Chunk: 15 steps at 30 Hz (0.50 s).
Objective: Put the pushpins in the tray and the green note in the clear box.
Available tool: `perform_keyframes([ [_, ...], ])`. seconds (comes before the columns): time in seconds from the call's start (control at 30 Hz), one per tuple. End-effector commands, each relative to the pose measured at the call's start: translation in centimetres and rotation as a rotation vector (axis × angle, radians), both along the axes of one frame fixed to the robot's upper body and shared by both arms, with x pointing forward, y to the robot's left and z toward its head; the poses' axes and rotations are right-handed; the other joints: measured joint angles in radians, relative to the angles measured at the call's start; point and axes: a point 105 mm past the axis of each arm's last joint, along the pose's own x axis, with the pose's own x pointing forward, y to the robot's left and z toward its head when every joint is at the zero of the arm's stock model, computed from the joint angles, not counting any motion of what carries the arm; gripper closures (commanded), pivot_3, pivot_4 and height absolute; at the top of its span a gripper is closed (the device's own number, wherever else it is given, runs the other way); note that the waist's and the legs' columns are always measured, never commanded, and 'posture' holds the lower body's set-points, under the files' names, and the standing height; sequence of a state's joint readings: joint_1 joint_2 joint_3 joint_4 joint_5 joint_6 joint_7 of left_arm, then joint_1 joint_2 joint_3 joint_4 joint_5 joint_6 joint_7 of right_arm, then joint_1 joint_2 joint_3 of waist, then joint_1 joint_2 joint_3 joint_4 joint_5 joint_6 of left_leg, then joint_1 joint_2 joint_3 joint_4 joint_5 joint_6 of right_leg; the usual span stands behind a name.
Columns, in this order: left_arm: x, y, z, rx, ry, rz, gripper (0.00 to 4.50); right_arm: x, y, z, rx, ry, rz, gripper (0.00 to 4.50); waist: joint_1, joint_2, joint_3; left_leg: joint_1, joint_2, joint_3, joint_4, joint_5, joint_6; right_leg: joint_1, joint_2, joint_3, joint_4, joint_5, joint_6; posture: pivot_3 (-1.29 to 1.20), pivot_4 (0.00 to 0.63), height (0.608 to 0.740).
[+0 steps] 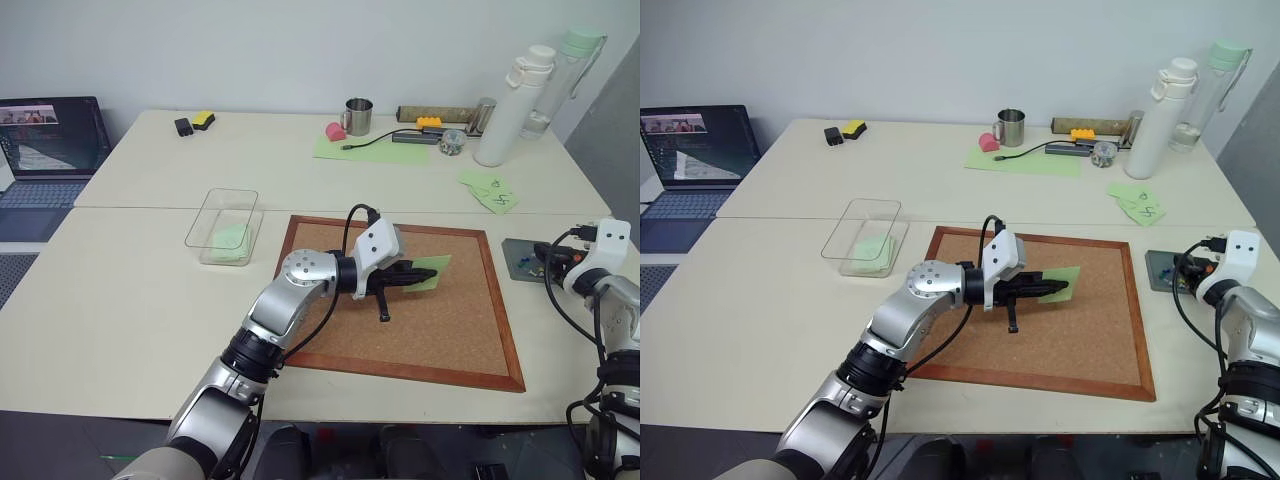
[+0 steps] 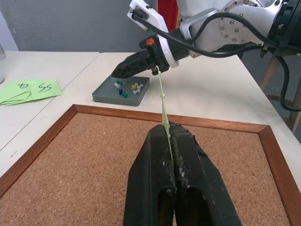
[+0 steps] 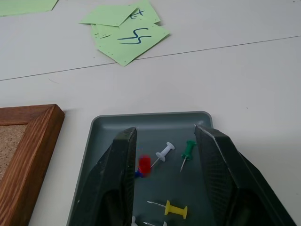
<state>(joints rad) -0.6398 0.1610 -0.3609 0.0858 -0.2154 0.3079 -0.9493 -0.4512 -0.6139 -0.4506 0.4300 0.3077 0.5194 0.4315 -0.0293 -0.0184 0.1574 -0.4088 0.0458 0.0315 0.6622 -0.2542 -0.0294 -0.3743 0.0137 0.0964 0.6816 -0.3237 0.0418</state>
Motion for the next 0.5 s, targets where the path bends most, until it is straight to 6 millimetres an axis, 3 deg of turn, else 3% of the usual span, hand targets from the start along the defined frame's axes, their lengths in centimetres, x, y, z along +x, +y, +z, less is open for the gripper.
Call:
perform_keyframes([
  [0.03, -0.3, -0.2, 1.3, -0.030, -0.035, -0.015, 4.50, -0.5, -0.8, 2.2, -0.019, -0.073, -0.015, 2.47, 0.000, 0.000, 0.000, 0.000, 0.000, 0.000, 0.000, 0.000, 0.000, 0.000, 0.000, 0.000, 0.000, 0.000, 0.000, 0.00, 0.150, 0.740],
  [0.17, -0.2, -0.2, 1.3, -0.028, -0.035, -0.015, 4.50, -0.7, -0.8, 2.3, -0.028, -0.073, -0.016, 2.47, 0.000, 0.000, 0.000, 0.000, 0.000, 0.000, 0.000, 0.000, 0.000, 0.000, 0.000, 0.000, 0.000, 0.000, 0.000, 0.00, 0.150, 0.740],
  [0.27, 0.3, 0.2, 1.7, -0.044, -0.024, 0.013, 4.50, -0.8, 0.3, 3.2, -0.137, -0.107, 0.059, 2.47, 0.000, 0.000, 0.000, 0.000, 0.000, 0.000, 0.000, 0.000, 0.000, 0.000, 0.000, 0.000, 0.000, 0.000, 0.000, 0.00, 0.150, 0.740],
  [0.4, 2.5, 2.5, 3.4, -0.114, 0.011, 0.166, 4.50, -1.8, 5.6, 6.2, -0.176, -0.230, 0.307, 2.47, -0.003, 0.001, 0.000, 0.000, 0.000, 0.000, 0.000, 0.000, 0.000, 0.000, 0.000, 0.000, 0.000, 0.000, 0.000, 0.00, 0.150, 0.740],
  [0.5, 5.5, 6.2, 4.6, -0.172, -0.004, 0.413, 4.50, -4.0, 10.0, 8.0, -0.164, -0.290, 0.499, 2.47, -0.004, 0.001, 0.000, 0.000, 0.001, -0.001, 0.000, 0.000, 0.000, 0.000, 0.001, -0.001, 0.000, 0.000, 0.000, 0.00, 0.150, 0.740],
])
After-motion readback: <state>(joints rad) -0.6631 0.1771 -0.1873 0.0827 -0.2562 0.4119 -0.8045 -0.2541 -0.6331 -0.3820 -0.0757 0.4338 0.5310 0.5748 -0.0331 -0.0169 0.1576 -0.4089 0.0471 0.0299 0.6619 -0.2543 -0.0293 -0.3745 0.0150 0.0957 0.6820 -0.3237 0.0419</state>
